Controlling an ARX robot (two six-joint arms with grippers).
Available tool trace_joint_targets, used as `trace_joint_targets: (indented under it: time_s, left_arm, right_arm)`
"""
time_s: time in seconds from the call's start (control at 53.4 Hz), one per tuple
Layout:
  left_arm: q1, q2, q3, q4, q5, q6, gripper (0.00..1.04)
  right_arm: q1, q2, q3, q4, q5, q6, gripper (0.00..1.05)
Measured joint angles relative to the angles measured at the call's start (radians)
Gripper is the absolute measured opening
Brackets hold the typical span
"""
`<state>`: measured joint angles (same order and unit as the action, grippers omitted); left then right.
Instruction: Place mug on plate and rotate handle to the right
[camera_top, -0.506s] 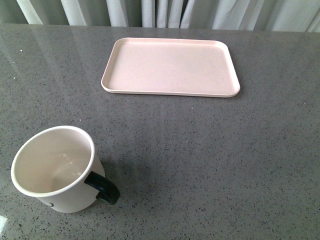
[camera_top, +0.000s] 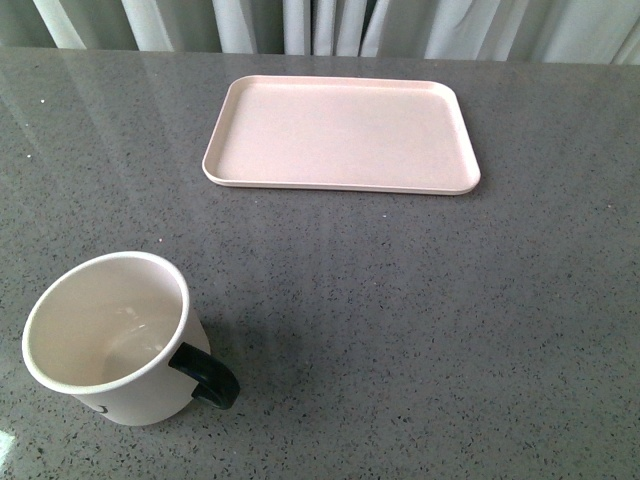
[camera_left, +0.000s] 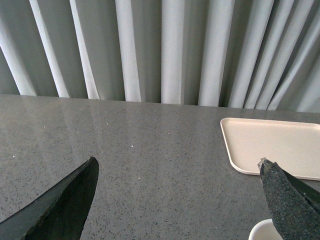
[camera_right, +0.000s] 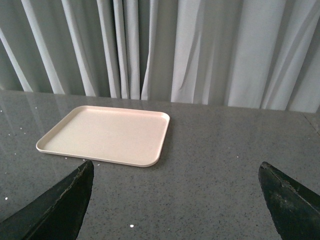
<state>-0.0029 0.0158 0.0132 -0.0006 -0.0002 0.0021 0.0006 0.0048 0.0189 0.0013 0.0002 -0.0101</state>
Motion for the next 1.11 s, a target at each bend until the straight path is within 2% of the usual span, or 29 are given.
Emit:
trace_joint_targets:
  time_s: [0.187,0.225,0.319,0.394,0.543,0.768,1.106]
  left_arm:
    - [0.005,0.011,0.005,-0.016,0.018,-0.003,0.96]
    - [0.024,0.060,0.053,-0.146,0.106,-0.010,0.96]
    - [0.044,0.277,0.195,-0.441,0.254,-0.023,0.96]
    - [0.054,0.367,0.233,-0.520,0.281,-0.020,0.96]
    - [0.064,0.516,0.294,-0.485,0.278,0.024,0.96]
    - [-0.076,0.742,0.365,-0.380,0.209,0.092,0.96]
    - [-0.132,0.972,0.389,-0.239,0.161,0.109,0.96]
  right_arm:
    - [0.000,0.000,0.000,0.000,0.000,0.000,0.96]
    - [0.000,0.000,0.000,0.000,0.001,0.000,0.96]
    - [0.000,0.000,0.000,0.000,-0.001,0.000,0.96]
    - [0.000,0.000,0.000,0.000,0.000,0.000,0.96]
    - [0.000,0.000,0.000,0.000,0.000,0.000,0.96]
    - [0.000,0.000,0.000,0.000,0.000,0.000,0.96]
    - [0.000,0.000,0.000,0.000,0.000,0.000,0.96]
